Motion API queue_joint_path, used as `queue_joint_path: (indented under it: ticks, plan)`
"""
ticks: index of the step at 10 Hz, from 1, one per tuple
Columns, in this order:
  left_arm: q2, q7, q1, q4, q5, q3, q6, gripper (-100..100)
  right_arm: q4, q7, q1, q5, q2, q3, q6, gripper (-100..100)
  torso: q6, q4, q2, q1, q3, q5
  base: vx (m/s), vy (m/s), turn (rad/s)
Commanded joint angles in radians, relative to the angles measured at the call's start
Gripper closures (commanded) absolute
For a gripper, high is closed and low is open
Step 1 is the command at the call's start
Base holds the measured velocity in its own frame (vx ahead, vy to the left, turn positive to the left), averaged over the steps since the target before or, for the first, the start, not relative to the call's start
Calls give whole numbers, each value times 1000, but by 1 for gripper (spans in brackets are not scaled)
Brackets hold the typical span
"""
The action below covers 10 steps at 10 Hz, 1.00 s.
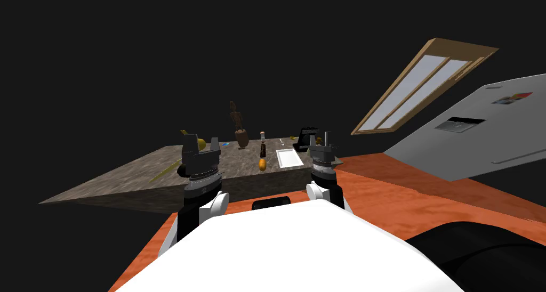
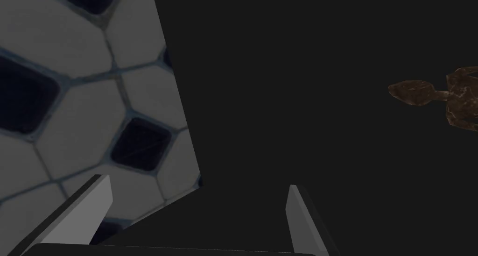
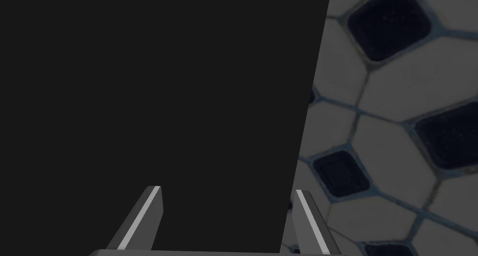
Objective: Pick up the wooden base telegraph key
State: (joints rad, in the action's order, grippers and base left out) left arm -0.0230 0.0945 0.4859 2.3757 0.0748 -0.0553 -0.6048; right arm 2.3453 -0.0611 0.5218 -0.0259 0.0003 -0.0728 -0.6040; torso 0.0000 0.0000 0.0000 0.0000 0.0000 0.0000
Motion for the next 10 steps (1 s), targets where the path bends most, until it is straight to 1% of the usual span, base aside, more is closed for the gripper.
queue_joint_path:
  ticks: [1,4,5,7,8,9,10]
  plan:
    - [-33,1,-11,-7,-4,-7,10,-100,0,0,0,0,0,0,0,0,0,0,0,0,0,0,-41,13,-3]
    - [-124,4,-45,-37,-20,-33,51,-100,0,0,0,0,0,0,0,0,0,1,7,4,4,1,-105,47,-19]
    - [-138,4,-45,-37,-20,-33,51,-100,0,0,0,0,0,0,0,0,0,2,8,4,4,1,-90,38,-11]
    - [-208,5,-74,-66,-37,-56,91,-100,0,0,0,0,0,0,0,0,0,1,6,3,4,1,-97,40,-42]
    - [-233,5,-74,-66,-37,-56,91,-100,0,0,0,0,0,0,0,0,0,2,7,3,4,1,-81,37,-22]
    - [-266,4,-88,-84,-46,-69,114,-100,0,0,0,0,0,0,0,0,0,1,6,3,4,1,-79,34,-41]
    - [-287,4,-88,-84,-46,-69,114,-100,0,0,0,0,0,0,0,0,0,1,5,3,3,1,-58,30,-29]
